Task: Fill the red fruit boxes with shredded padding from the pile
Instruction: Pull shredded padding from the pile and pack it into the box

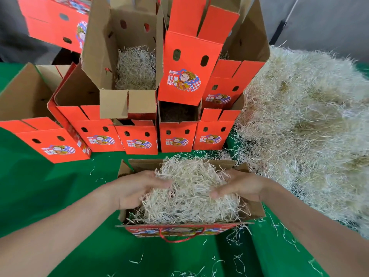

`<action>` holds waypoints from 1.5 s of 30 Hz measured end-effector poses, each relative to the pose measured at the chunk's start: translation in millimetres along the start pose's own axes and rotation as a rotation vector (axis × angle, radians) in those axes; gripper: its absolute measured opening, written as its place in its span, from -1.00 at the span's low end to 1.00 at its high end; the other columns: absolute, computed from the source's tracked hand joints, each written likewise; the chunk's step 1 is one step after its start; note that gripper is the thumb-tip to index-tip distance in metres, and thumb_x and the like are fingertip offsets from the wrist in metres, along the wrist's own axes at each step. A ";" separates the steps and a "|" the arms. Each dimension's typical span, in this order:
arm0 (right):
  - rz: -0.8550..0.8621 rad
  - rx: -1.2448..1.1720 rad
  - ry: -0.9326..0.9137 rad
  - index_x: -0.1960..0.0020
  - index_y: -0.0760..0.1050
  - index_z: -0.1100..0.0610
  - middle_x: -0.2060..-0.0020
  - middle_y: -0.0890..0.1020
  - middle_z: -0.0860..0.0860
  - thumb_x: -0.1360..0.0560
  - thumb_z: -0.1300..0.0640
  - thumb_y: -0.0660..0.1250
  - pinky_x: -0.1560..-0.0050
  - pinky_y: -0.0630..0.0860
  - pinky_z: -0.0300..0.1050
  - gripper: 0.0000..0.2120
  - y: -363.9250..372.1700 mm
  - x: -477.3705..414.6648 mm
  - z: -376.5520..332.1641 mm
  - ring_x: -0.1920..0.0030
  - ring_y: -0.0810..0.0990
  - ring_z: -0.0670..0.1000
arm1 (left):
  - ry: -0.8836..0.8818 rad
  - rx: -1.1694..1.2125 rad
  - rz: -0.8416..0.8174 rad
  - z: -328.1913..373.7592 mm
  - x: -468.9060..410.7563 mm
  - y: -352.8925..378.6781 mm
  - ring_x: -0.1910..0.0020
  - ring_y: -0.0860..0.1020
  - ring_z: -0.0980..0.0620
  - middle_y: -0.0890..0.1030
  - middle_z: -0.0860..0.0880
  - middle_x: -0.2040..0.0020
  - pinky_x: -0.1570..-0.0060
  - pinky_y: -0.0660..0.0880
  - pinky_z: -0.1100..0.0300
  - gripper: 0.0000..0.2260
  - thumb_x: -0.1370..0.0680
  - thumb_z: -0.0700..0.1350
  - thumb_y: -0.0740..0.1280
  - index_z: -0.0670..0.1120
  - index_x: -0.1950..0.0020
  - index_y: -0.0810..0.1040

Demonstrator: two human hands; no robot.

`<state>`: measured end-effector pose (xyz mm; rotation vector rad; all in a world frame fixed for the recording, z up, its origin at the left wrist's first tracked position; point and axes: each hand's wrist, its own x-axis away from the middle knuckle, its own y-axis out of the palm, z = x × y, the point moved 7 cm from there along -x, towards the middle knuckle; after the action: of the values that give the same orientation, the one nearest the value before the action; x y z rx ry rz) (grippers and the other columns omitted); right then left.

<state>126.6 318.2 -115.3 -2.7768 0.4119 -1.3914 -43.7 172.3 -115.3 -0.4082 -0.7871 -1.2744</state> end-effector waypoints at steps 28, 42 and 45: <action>0.240 -0.142 -0.093 -0.45 0.08 0.26 -0.26 0.42 0.09 -0.45 0.15 0.38 -0.16 0.34 -0.11 -0.29 29.4 -23.2 -25.2 -0.13 0.47 0.01 | -0.018 0.147 0.175 9.6 -16.1 20.1 -0.24 0.43 -0.18 0.43 -0.20 -0.29 -0.30 0.32 -0.17 -0.73 -0.37 -0.23 0.37 -0.14 -0.06 0.55; 0.182 -0.203 -0.129 -0.47 0.02 0.15 -0.46 0.14 0.07 -0.31 0.01 0.48 -0.39 0.09 0.07 -0.09 27.2 -26.0 -24.3 -0.39 0.17 0.04 | 0.134 -0.117 0.189 10.8 -25.4 24.0 -0.18 0.49 -0.07 0.57 -0.09 -0.15 -0.12 0.43 0.08 -0.43 -0.38 -0.35 0.44 -0.14 -0.35 0.37; 0.223 -0.187 -0.115 -0.50 -0.09 0.18 -0.48 0.08 0.10 -0.39 0.05 0.44 -0.39 0.11 0.07 -0.09 14.6 -24.2 -16.4 -0.45 0.12 0.12 | 0.094 -0.033 0.218 15.2 -14.1 7.7 -0.17 0.50 -0.11 0.64 -0.07 -0.02 0.00 0.45 0.12 -0.51 -0.34 -0.28 0.48 -0.16 -0.24 0.44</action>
<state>96.5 311.6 -126.2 -2.8240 0.8582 -1.1944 -42.1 194.4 -114.0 -0.4445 -0.6250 -1.0959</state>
